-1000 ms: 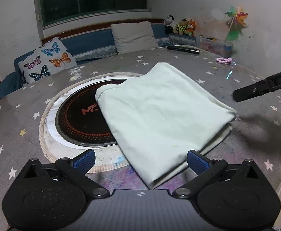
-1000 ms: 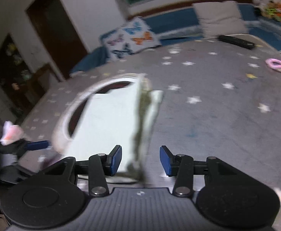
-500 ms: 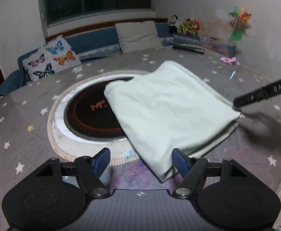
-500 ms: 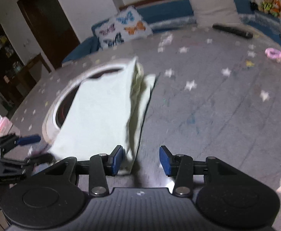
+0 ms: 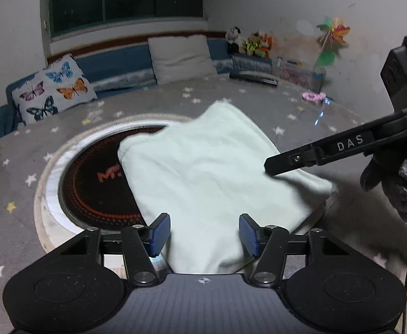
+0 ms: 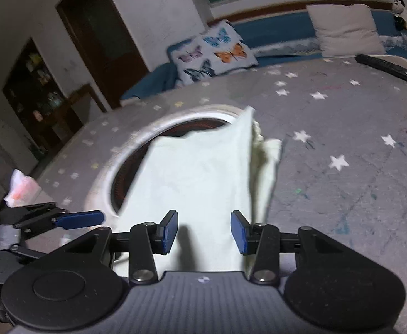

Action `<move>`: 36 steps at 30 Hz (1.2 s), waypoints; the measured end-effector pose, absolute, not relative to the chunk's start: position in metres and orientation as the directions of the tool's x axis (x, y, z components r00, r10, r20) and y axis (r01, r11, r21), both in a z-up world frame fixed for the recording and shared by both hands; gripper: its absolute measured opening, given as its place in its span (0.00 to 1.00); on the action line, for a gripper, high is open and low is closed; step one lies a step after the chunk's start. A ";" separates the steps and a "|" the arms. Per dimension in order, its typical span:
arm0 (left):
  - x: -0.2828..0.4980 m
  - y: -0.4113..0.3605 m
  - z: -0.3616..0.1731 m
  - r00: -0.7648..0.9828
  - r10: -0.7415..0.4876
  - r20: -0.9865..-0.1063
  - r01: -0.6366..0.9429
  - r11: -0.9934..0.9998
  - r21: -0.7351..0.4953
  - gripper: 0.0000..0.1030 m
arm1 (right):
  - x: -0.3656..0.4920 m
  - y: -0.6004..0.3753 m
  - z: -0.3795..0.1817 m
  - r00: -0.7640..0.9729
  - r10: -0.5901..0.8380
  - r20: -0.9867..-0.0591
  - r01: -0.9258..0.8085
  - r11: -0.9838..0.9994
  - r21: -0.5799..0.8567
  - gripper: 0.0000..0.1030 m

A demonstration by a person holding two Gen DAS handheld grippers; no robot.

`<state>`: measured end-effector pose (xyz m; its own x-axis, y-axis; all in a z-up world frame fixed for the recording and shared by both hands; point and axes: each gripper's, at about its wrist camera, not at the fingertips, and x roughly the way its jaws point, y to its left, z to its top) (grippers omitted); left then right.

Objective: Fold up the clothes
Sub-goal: 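Lift the held shirt edge and fold it over the shirt with the right tool, then lower the folded edge onto the shirt and open the right tool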

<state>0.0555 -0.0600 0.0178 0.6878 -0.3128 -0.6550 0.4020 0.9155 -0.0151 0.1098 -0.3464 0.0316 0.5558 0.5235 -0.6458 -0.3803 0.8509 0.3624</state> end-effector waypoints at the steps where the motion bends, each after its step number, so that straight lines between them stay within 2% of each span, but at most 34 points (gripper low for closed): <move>1: 0.057 -0.058 0.015 0.680 -0.314 -0.662 0.402 0.915 -0.020 0.56 | 0.112 -0.349 0.029 0.550 0.519 -0.654 -0.368 0.854 0.369 0.41; 5: 0.060 -0.054 0.008 0.663 -0.318 -0.677 0.403 0.915 -0.036 0.56 | 0.120 -0.357 0.024 0.538 0.505 -0.675 -0.330 0.863 0.383 0.39; 13: 0.063 -0.054 0.007 0.655 -0.332 -0.679 0.407 0.912 -0.053 0.56 | 0.151 -0.333 0.064 0.607 0.528 -0.595 -0.429 0.847 0.314 0.38; 18: 0.064 -0.052 0.007 0.650 -0.342 -0.679 0.410 0.910 -0.066 0.56 | 0.182 -0.312 0.051 0.604 0.503 -0.618 -0.443 0.857 0.264 0.38; 21: 0.065 -0.051 0.007 0.645 -0.349 -0.679 0.416 0.907 -0.071 0.56 | 0.199 -0.314 0.033 0.590 0.476 -0.652 -0.400 0.874 0.277 0.33; 24: 0.067 -0.049 0.009 0.637 -0.355 -0.684 0.416 0.906 -0.082 0.56 | 0.205 -0.321 0.024 0.587 0.457 -0.668 -0.361 0.886 0.290 0.23; 29: 0.082 -0.046 0.019 0.649 -0.351 -0.675 0.386 0.916 -0.104 0.56 | 0.203 -0.323 0.036 0.606 0.466 -0.644 -0.380 0.882 0.280 0.24; 36: 0.121 -0.045 0.033 0.681 -0.304 -0.666 0.309 0.944 -0.115 0.56 | 0.220 -0.319 0.024 0.593 0.461 -0.660 -0.377 0.883 0.279 0.24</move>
